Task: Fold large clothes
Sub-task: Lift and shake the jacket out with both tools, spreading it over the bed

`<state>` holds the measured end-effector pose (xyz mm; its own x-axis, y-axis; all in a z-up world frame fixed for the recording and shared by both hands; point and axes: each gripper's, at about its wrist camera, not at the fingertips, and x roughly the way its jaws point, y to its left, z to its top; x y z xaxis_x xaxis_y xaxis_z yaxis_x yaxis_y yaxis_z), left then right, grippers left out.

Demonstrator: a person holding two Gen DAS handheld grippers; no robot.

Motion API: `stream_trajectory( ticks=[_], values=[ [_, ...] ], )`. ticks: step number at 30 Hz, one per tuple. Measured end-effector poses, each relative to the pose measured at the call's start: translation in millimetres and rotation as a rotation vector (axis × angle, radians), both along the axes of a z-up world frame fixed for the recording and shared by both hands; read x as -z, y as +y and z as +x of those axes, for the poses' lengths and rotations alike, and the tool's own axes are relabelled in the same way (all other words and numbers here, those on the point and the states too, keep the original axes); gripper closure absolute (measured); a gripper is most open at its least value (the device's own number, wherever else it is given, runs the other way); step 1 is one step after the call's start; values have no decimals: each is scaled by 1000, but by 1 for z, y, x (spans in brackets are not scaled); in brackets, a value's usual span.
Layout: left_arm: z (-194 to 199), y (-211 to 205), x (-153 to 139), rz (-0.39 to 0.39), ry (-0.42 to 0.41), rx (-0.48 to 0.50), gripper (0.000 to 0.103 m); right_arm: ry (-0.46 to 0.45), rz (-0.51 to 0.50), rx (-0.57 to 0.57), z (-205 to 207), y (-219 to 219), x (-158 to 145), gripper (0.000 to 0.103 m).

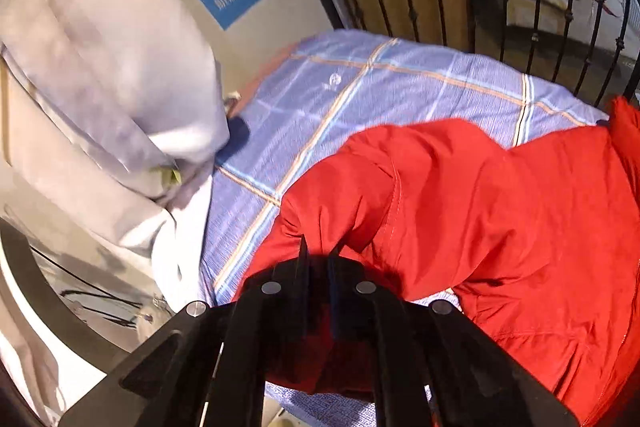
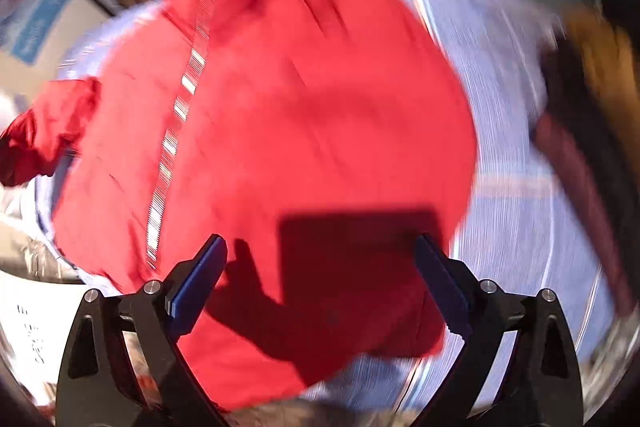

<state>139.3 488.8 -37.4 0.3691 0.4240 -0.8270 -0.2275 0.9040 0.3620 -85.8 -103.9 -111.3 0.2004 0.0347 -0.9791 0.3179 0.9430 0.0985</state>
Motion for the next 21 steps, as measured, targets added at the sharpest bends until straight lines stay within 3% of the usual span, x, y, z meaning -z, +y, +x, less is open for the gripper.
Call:
stream_trajectory(
  ticks=[2,6,7,8,9,10,11,15,19,20,21],
  values=[
    [3,26,23,-1,42,-2,97,71,19,129,-25,-1,21,10],
    [26,62,25,26,49,3,97,157,169,335,-65,5,55,10],
    [34,72,25,16,48,-6,97,165,216,374,-67,10,63,17],
    [39,74,24,12,47,-11,97,143,257,404,-67,16,66,42],
    [51,85,20,15,39,-21,97,117,277,407,-65,20,66,56],
    [60,90,15,16,30,-27,97,97,264,390,-60,25,62,77],
    [72,97,13,17,18,-31,97,98,212,346,-53,31,56,90],
    [110,119,-13,48,-37,-13,97,-8,68,223,-29,29,3,96],
    [138,108,-14,100,-10,79,97,-77,-252,251,-23,-31,-73,96],
    [139,102,-11,124,-6,101,97,-48,-425,222,-19,-52,-92,96],
    [142,93,-8,169,-7,122,92,-23,-528,196,-19,-59,-95,95]
  ],
)
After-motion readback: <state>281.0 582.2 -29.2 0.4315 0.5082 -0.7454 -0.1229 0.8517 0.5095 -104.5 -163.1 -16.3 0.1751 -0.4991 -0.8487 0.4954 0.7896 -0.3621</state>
